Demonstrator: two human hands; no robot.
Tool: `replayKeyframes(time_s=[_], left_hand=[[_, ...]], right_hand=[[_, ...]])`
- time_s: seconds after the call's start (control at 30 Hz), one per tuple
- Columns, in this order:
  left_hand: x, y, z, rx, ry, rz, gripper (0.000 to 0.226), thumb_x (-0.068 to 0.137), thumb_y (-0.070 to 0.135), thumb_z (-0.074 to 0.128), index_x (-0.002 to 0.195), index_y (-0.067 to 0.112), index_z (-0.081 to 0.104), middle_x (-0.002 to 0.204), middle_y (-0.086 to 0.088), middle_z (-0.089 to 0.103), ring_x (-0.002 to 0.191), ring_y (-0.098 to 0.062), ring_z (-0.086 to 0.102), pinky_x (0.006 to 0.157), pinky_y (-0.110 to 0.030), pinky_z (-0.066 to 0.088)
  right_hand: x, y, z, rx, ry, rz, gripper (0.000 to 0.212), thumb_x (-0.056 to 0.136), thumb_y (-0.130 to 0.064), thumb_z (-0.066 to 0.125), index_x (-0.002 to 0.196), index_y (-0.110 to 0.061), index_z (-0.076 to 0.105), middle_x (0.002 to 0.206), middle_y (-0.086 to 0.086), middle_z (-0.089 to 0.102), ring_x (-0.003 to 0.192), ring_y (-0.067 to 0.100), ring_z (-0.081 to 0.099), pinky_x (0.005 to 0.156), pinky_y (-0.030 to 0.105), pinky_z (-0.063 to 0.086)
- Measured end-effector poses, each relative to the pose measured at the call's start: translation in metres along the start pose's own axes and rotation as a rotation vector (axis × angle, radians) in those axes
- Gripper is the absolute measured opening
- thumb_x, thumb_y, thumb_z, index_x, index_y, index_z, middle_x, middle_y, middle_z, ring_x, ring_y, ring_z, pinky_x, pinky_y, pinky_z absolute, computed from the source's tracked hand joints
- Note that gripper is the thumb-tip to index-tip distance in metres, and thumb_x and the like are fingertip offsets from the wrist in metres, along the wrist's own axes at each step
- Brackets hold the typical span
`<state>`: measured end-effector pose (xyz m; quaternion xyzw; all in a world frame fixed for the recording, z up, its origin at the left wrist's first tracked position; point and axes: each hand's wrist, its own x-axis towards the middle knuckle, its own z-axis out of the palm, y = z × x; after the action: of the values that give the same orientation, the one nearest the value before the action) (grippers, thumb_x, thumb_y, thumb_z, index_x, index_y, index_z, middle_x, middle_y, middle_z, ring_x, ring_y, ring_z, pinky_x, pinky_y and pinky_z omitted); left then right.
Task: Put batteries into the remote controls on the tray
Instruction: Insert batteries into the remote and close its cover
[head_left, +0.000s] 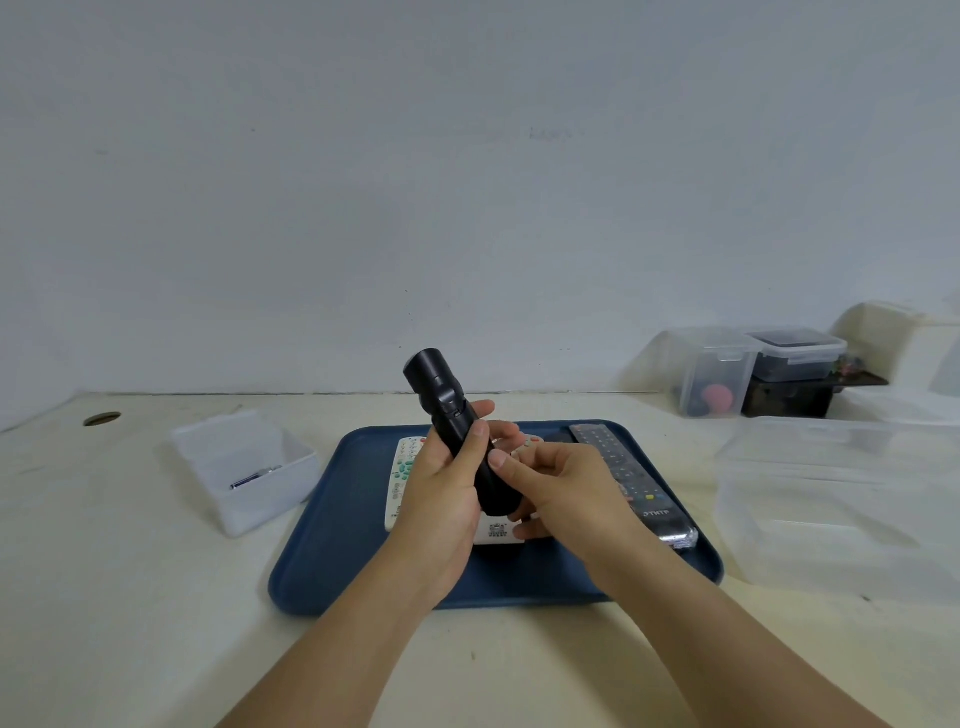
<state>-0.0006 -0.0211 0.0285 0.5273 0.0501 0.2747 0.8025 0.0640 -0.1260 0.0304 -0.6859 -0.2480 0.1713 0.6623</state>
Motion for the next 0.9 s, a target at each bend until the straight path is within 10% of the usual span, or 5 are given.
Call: replayKeyframes(time_s=[0.5,0.9], left_hand=[[-0.003,0.012,0.001,0.022,0.077,-0.079,0.029,0.103,0.038,0.048,0.113,0.018,0.066,0.092,-0.002,0.072,0.083,-0.019,0.072,0.048,-0.025,0.051],[0.009,0.012,-0.007,-0.159,0.075,-0.198,0.035,0.098,0.054,0.050,0.097,0.022,0.063,0.088,-0.003,0.069,0.078,-0.022,0.056,0.051,-0.027,0.036]], right_hand=[[-0.007,-0.007,0.002,0.132,-0.337,0.035,0.023,0.100,-0.023,0.059,0.098,-0.007,0.074,0.102,0.001,0.072,0.079,0.015,0.066,0.054,0.021,0.048],[-0.011,-0.007,0.025,0.163,-0.213,-0.031,0.026,0.102,-0.027,0.055,0.085,-0.008,0.061,0.063,0.009,0.058,0.050,0.016,0.051,0.045,0.026,0.045]])
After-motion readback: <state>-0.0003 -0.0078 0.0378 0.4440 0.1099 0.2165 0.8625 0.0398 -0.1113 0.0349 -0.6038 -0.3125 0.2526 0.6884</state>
